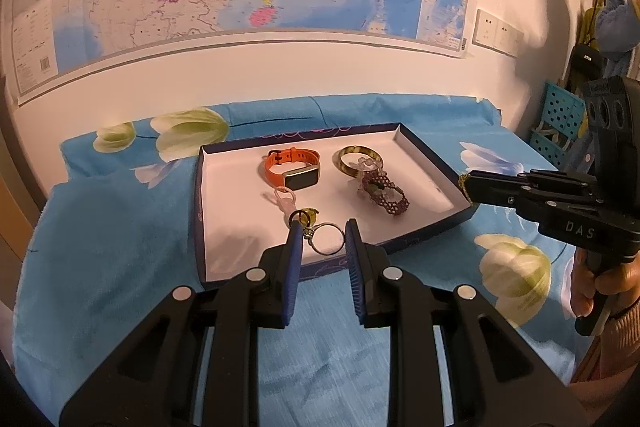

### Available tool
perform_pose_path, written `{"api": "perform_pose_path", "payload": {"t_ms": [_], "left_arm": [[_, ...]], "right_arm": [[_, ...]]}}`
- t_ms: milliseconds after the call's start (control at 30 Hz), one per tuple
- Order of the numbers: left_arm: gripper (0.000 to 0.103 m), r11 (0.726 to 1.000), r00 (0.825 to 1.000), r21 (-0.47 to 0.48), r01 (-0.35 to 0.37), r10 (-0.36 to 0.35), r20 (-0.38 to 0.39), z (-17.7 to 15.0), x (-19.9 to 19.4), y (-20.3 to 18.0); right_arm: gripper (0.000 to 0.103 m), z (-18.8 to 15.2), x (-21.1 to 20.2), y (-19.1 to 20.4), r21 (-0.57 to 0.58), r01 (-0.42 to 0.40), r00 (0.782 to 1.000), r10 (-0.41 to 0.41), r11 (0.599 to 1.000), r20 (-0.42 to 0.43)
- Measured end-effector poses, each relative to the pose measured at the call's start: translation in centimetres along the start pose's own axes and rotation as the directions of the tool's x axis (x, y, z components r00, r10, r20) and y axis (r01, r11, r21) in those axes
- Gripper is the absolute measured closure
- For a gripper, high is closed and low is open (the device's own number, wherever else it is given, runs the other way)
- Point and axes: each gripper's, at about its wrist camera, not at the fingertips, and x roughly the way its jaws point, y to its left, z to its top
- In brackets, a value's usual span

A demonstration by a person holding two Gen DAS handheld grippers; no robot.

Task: Organize jewelry
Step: 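Carry the silver ring toward the box with the left tool while the right carries the green charm, then lower both tools into the box and open them to release the items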

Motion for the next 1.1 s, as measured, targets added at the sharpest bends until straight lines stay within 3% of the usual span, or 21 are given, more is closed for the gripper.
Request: {"api": "perform_pose_path", "payload": {"t_ms": [500, 1100], "left_arm": [[0.081, 1.000, 1.000, -0.017, -0.022, 0.022, -0.011, 0.8, 1.7, 0.8], [0.081, 0.999, 0.997, -0.041, -0.028, 0.025, -0.079, 1.3, 6.2, 1.5]], "right_arm": [[0.098, 1.1, 1.7, -1.2, 0.009, 0.022, 1.000, -0.022, 1.000, -0.008], [0.098, 1.6, 6.7, -2.7, 0.001, 0.075, 0.992, -0.074, 0.997, -0.098]]}}
